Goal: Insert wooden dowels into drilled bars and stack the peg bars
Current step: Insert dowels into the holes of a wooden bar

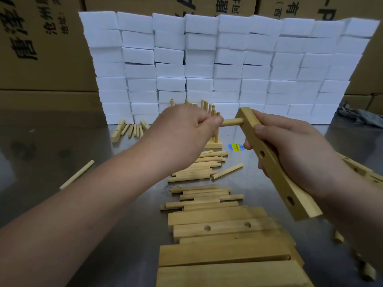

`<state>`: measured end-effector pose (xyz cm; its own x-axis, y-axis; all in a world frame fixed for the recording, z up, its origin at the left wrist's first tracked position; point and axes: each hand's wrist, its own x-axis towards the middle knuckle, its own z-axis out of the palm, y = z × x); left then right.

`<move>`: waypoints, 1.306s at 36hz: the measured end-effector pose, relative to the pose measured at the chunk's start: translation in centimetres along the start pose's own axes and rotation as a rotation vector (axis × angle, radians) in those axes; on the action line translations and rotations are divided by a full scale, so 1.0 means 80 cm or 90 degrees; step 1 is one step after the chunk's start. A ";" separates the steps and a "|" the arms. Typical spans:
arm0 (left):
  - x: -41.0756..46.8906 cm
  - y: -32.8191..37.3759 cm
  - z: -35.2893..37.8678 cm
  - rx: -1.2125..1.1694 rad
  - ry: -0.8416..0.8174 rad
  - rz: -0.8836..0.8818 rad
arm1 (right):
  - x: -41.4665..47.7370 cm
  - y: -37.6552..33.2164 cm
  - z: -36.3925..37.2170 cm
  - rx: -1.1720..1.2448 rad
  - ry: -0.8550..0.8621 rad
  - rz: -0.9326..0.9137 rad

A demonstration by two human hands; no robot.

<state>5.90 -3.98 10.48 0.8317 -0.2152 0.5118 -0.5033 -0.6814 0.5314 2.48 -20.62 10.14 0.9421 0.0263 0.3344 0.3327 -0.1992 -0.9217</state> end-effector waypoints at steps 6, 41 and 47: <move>0.004 -0.005 0.007 -0.013 -0.021 -0.007 | 0.003 -0.002 -0.004 -0.009 -0.011 0.031; 0.015 -0.113 0.062 0.396 -0.290 -0.035 | 0.037 0.031 -0.011 0.392 0.217 0.220; 0.014 -0.110 0.064 0.441 -0.277 0.019 | 0.037 0.031 -0.010 0.389 0.230 0.230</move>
<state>12.47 -1.79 2.89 0.9085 -0.3953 0.1357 -0.3863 -0.9181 -0.0885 6.07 -21.80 8.97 0.9590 -0.2770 -0.0589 0.0724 0.4410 -0.8946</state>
